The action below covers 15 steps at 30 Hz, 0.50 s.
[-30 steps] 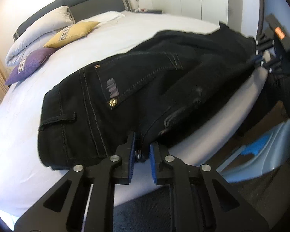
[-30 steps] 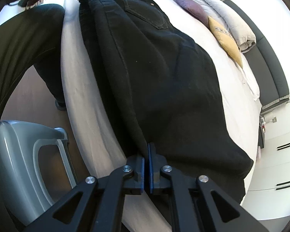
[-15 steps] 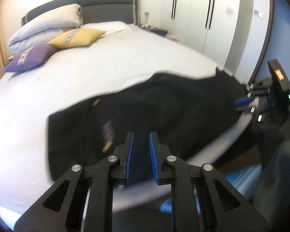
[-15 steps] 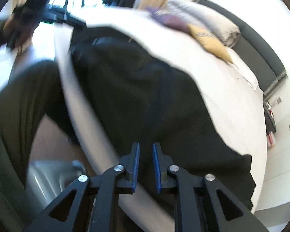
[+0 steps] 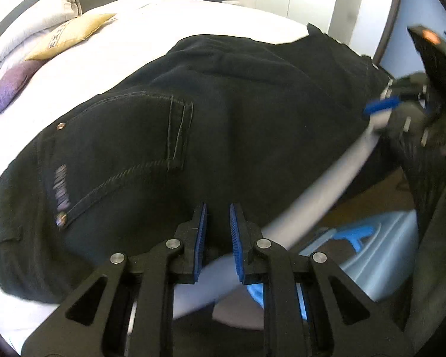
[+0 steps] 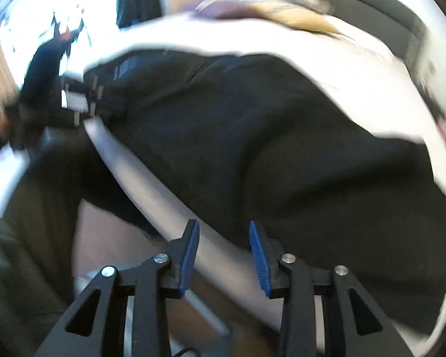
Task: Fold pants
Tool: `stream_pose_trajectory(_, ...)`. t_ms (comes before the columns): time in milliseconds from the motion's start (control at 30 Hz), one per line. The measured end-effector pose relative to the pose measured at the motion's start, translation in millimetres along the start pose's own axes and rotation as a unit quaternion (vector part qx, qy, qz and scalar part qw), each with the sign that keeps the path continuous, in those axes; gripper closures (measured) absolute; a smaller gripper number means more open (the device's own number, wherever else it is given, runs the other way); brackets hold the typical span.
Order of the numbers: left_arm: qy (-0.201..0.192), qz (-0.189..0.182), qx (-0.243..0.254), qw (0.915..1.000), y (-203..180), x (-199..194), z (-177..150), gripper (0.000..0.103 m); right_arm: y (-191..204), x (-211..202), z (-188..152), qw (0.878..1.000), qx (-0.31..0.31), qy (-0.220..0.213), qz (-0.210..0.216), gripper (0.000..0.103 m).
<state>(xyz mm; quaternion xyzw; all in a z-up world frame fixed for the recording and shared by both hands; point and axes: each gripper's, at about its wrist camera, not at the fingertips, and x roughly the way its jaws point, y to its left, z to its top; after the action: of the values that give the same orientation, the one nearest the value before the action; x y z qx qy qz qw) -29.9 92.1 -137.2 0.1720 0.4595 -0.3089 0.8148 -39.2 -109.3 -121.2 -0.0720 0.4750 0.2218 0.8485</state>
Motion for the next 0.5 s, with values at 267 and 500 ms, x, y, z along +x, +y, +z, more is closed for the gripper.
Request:
stream_pose_trajectory(267, -0.058, 0.017, -0.052, 0.9968, 8.2, -11.8, 37.0, 0.087, -179.0, -82.1, -66.5, 0.894, 0.426, -0.138, 0.017, 0.054)
stream_pose_trajectory(500, -0.014, 0.028, -0.069, 0.9971, 4.7, 33.9, 53.5, 0.087, -234.6, -69.2, -122.6, 0.805, 0.574, -0.146, 0.036, 0.052)
